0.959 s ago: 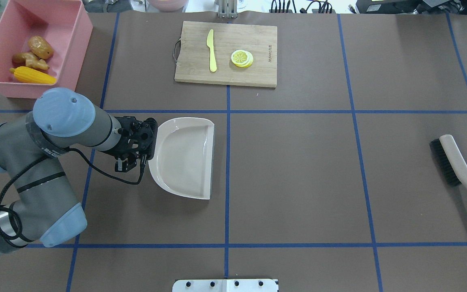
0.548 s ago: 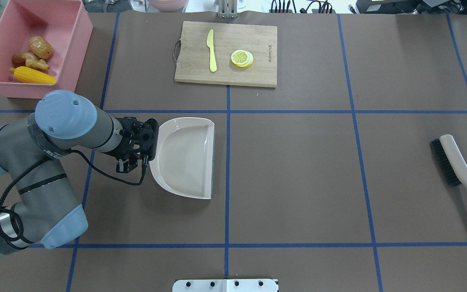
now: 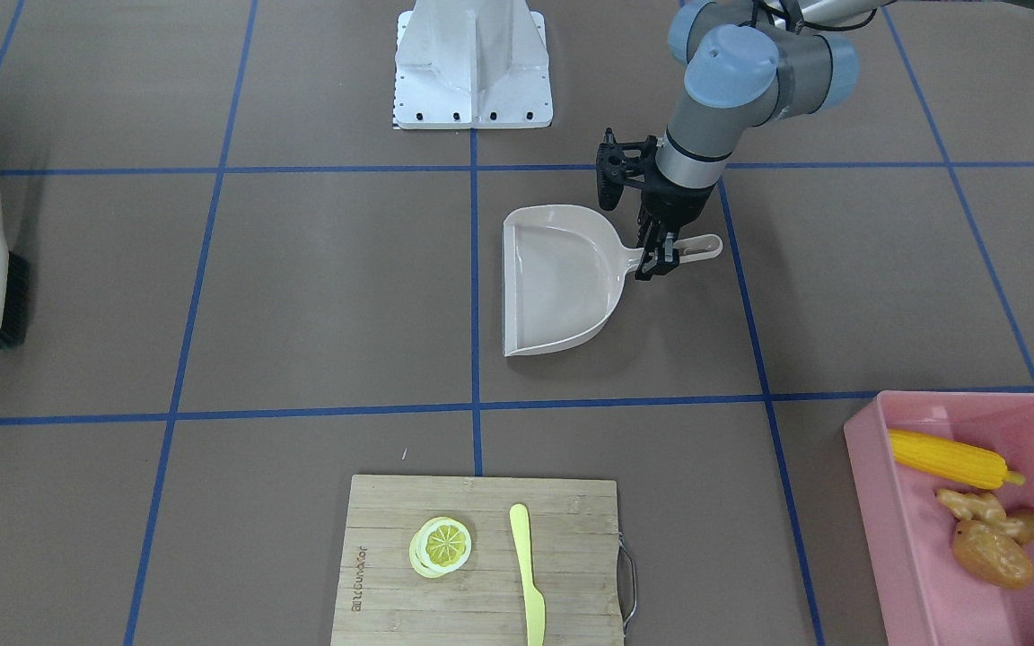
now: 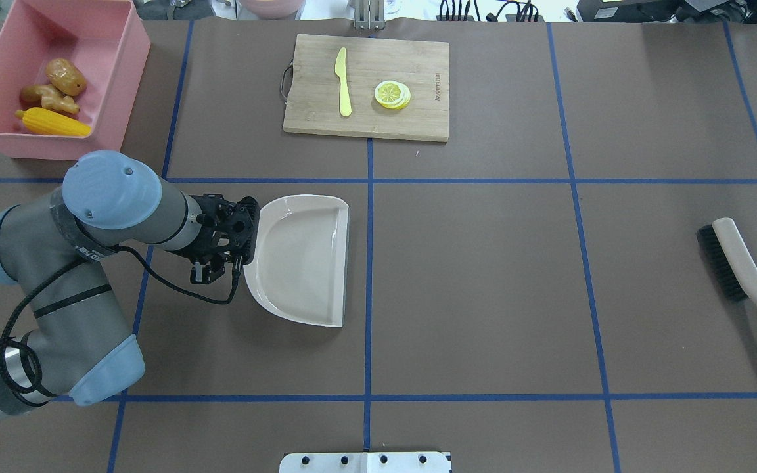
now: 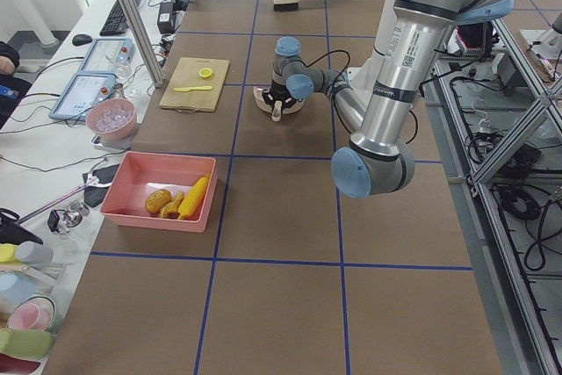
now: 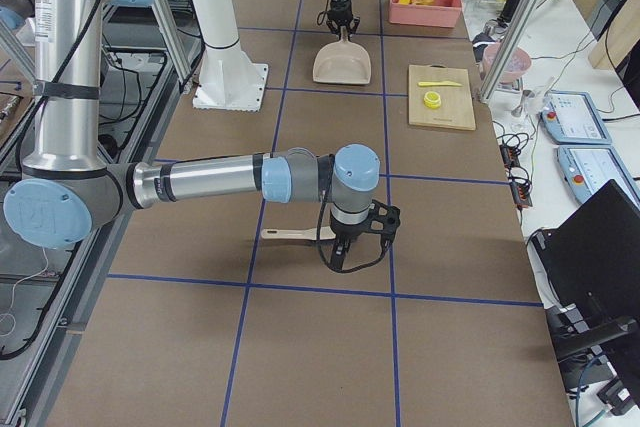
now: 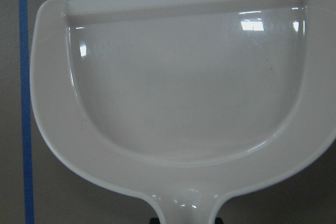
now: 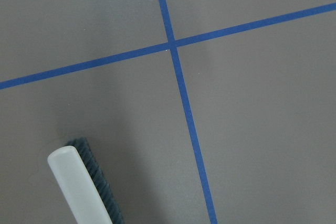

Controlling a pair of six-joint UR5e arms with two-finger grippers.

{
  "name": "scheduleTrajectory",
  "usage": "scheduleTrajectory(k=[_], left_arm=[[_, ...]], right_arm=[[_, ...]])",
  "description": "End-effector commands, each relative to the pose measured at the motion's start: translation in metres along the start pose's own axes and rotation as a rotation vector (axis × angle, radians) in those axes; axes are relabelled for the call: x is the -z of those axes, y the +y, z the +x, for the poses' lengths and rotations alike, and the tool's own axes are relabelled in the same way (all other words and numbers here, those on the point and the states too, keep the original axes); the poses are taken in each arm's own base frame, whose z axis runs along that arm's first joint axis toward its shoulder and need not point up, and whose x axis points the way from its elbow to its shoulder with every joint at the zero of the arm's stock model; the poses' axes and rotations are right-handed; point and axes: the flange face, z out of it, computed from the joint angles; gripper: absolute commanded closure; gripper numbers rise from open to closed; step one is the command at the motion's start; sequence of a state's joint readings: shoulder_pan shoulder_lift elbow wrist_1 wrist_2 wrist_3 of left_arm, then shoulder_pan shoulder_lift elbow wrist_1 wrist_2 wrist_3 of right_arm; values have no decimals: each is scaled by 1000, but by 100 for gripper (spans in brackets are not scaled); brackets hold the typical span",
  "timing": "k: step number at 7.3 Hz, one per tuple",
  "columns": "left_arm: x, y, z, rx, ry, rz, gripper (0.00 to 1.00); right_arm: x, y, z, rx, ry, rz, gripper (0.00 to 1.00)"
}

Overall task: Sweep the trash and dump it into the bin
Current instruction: 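Open the left gripper to release the white dustpan handle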

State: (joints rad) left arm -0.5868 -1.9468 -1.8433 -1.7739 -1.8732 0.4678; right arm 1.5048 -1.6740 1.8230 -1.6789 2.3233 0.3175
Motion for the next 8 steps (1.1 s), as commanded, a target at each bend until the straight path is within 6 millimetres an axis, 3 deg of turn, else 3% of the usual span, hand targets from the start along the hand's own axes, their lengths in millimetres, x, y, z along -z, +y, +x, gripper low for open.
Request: scheduleTrajectory(k=[1,3,6,8], left_arm=[[-4,0,0,-10,6,-4,77],[-4,-2,0,-13,4,-2,48],[-1,-1,-1,-12,2,1,30],[21,3,-8,-3,-22,23,3]], right_arm=[[-3,3,4,-7,3,-7,0],[-2,2,3,-1,0,-1,0],[-3,3,4,-3,-1,-4,0],[-1,2,2,-1,-4,-1,0]])
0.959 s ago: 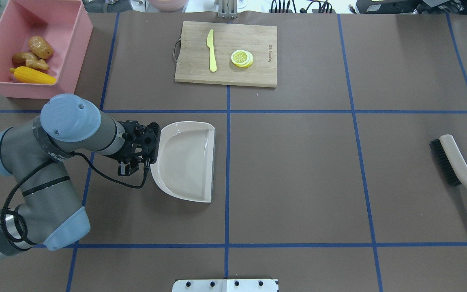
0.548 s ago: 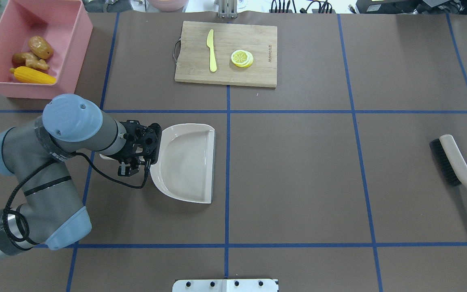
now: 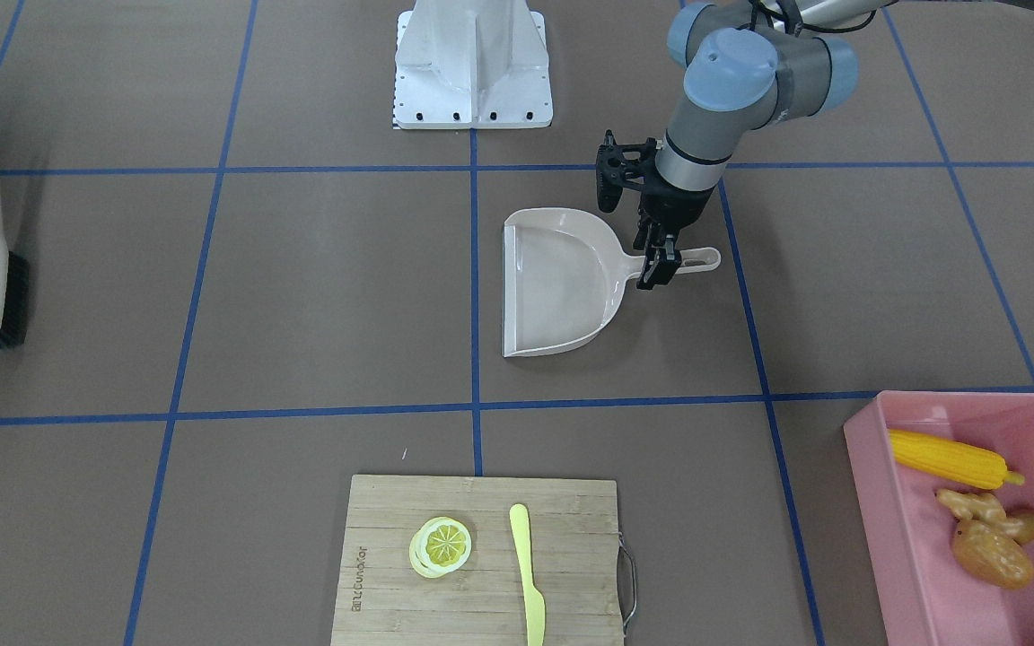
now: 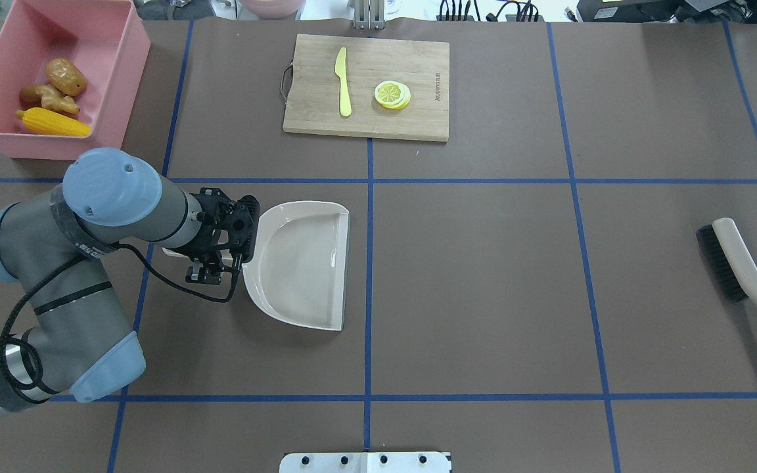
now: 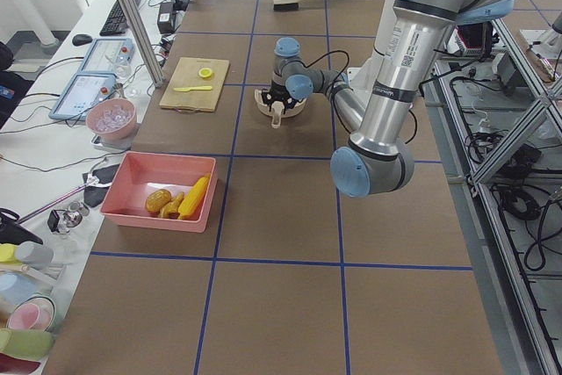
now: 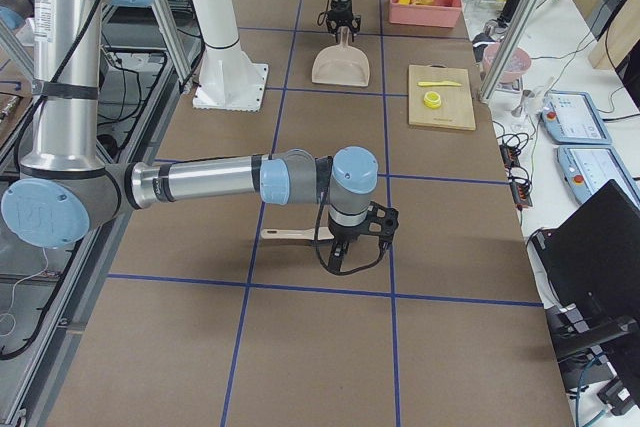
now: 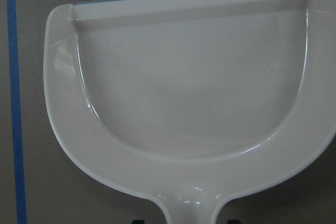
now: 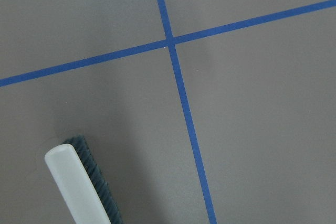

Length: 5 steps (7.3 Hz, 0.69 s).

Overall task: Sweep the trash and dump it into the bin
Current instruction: 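Open the left gripper to release the white dustpan handle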

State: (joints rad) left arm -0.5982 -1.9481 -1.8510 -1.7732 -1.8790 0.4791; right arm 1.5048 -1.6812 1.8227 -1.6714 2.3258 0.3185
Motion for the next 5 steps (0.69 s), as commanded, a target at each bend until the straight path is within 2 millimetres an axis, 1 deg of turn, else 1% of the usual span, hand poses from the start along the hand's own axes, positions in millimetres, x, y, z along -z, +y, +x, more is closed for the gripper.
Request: scheduleTrajectory(k=[1,3,4,5], left_arm=[[29,4,-8,8,-35,27,2],[43,26,-26,54,-76,9,2],[47,40,-41,80,-98,-11,2],[64,64,-66,127,-139,-32,2]], right_arm=[[0,0,0,0,-1,-1,0],[0,0,-1,1,-3,1,0],[-1,0,1,-2,-1,-2,0],[-1,0,0,-1,-1,-1,0]])
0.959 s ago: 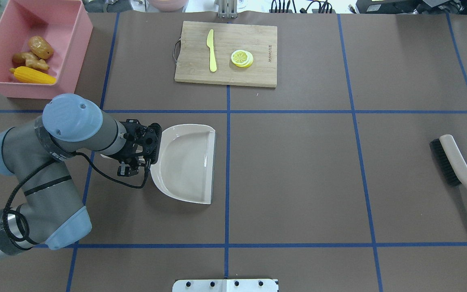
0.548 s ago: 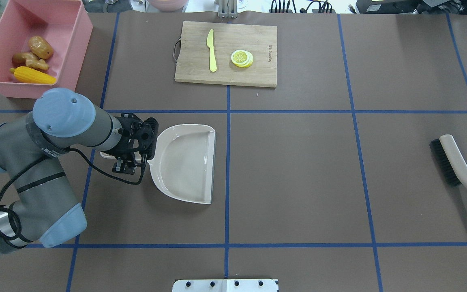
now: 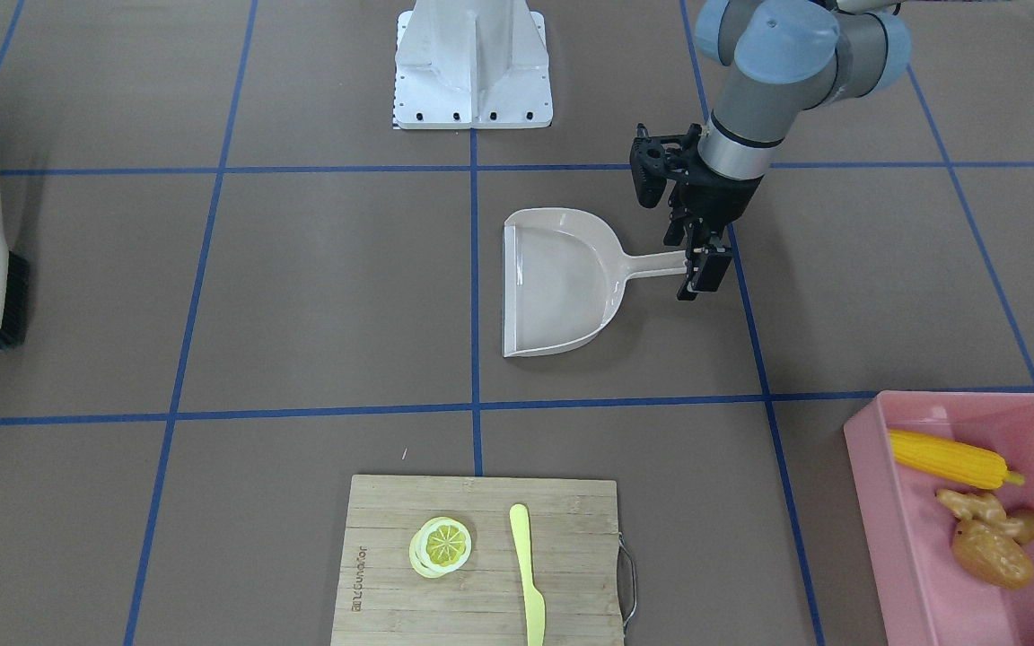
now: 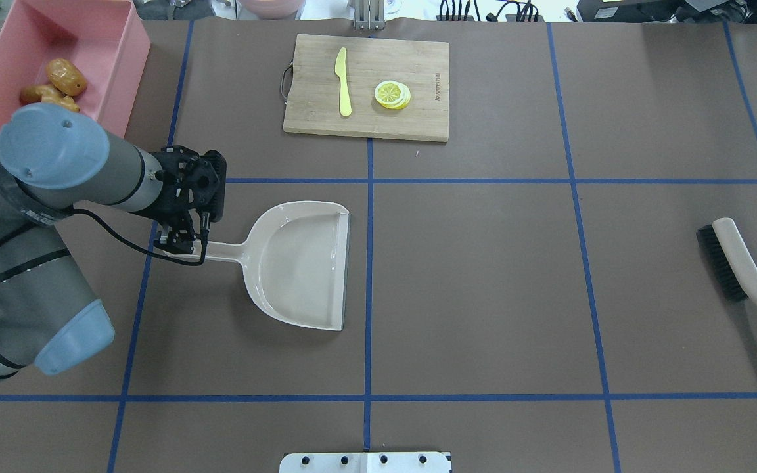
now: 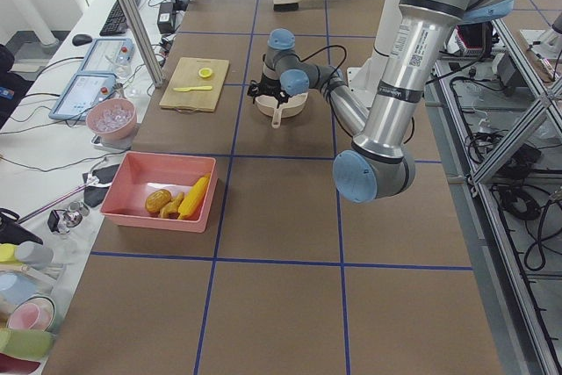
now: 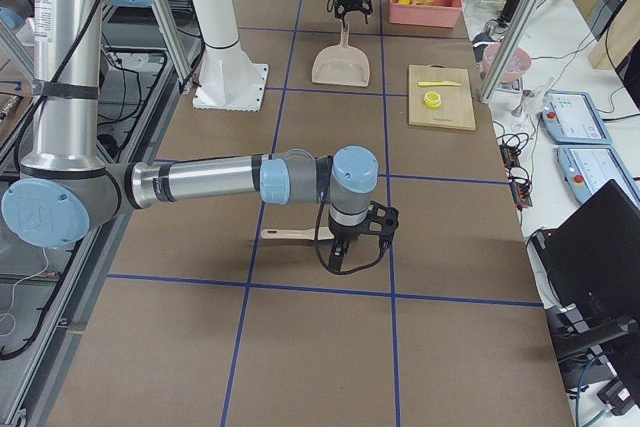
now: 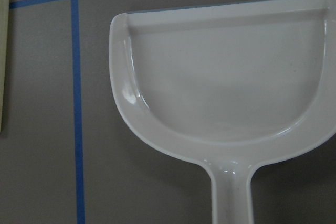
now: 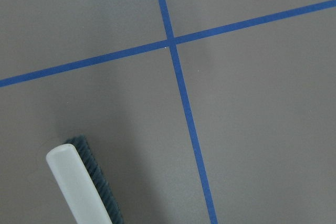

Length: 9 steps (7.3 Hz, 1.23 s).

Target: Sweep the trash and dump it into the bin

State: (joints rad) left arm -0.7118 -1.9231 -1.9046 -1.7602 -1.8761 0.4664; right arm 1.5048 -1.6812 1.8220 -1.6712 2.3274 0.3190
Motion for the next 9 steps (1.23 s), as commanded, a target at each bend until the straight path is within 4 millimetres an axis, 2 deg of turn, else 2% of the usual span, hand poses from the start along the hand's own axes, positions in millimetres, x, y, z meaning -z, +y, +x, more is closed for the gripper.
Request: scheduleTrajectory(k=[1,2,4,5,6,7,8,9], left_arm=[[31,52,-57,109,-76,-76,2],[49,79,-82,167,-105,-113,2],[77,108,-105,374,-79,-67,2],[91,143,-125,540,-66,-58,2],[117,183,-142,644,-107,-62,2],[136,246,-142,738,-136,-93,2],[163,319,-140,854,-181,-132,2],[166,385,-114,971,-156,-178,2]], right_arm=[[-2,0,2,-3,3,-4,0],[-2,0,2,-2,3,-3,0],[-1,0,1,-2,1,-2,0],[-3,0,3,-5,4,-6,0],[-2,0,2,-5,2,-4,0],[-2,-1,2,-4,3,-3,0],[-2,-1,2,-2,3,-3,0],[-2,-1,2,-2,3,-3,0]])
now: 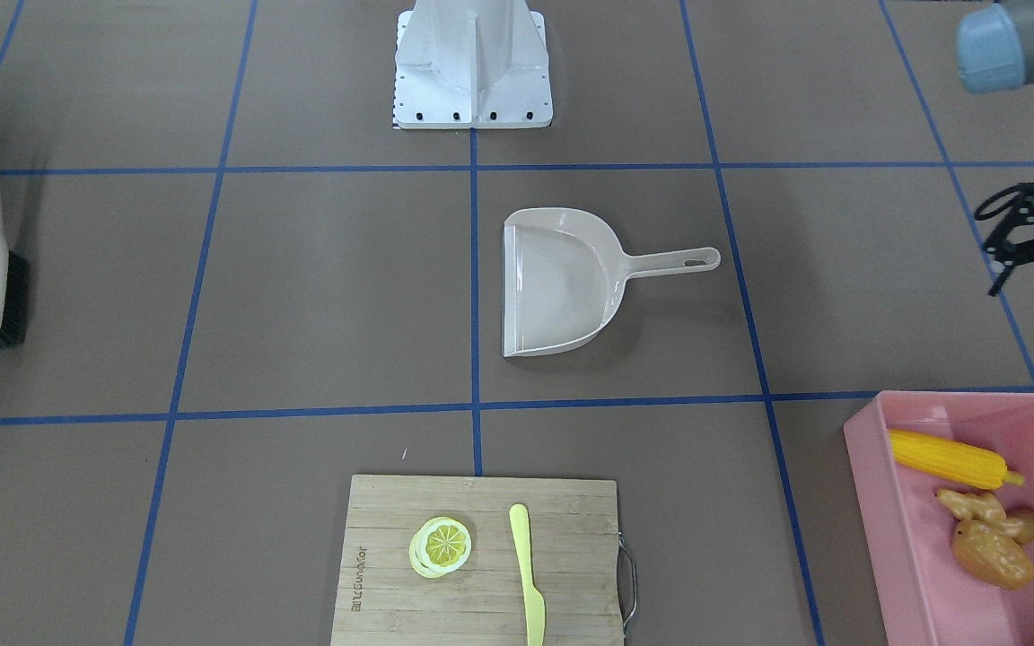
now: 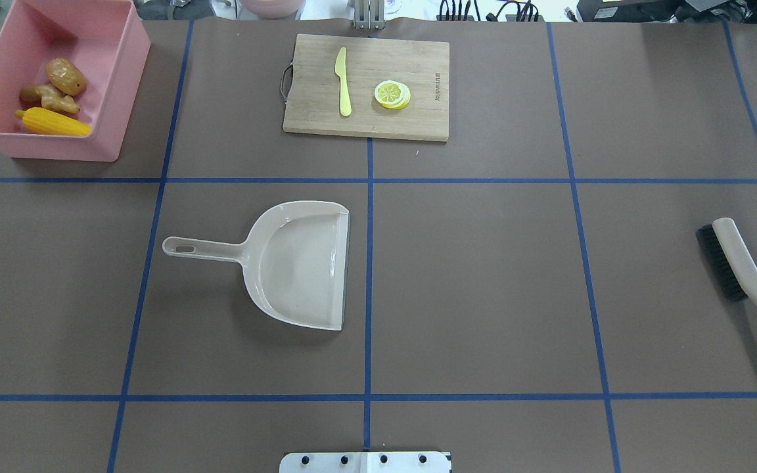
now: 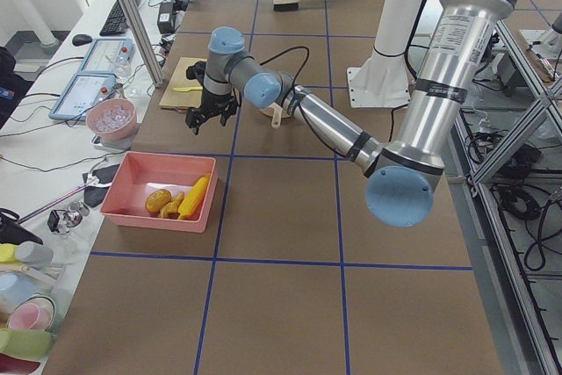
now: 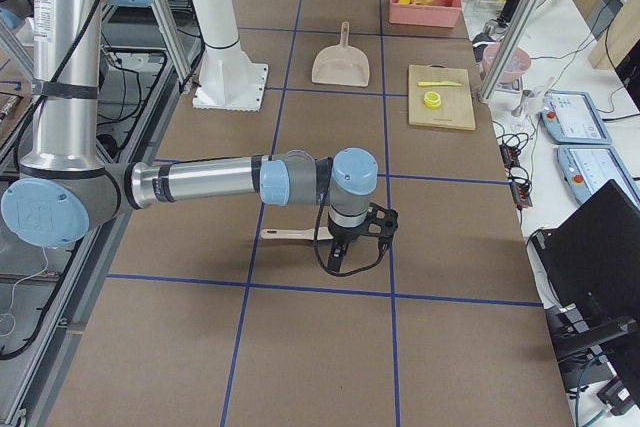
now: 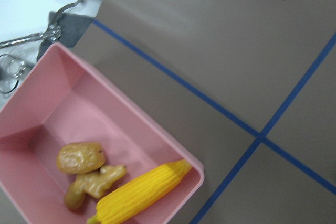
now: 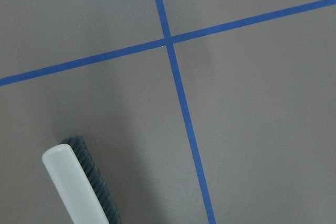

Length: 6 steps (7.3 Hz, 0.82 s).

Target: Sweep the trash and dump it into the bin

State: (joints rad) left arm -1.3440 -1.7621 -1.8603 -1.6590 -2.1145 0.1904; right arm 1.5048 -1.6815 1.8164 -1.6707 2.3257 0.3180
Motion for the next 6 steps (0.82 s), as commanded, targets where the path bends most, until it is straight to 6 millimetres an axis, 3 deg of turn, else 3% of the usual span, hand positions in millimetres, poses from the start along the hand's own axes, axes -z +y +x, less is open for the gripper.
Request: scheduleTrajectory(k=[1,2,3,4,5,6], left_arm=[[5,129,-71,284,52,-92,2],[5,186,-80,466,181,-157,2],[8,216,-85,569,219,-203,2],[-15,260,-84,629,217,-286,2],[-30,282,-85,661,222,-329,2],[-33,281,-87,665,227,-335,2]], right_arm=[[0,0,0,1,0,0,0],[-1,0,0,1,2,-1,0],[-1,0,0,1,2,-1,0],[-1,0,0,-1,2,-1,0],[0,0,-1,1,0,0,0],[0,0,-1,0,0,-1,0]])
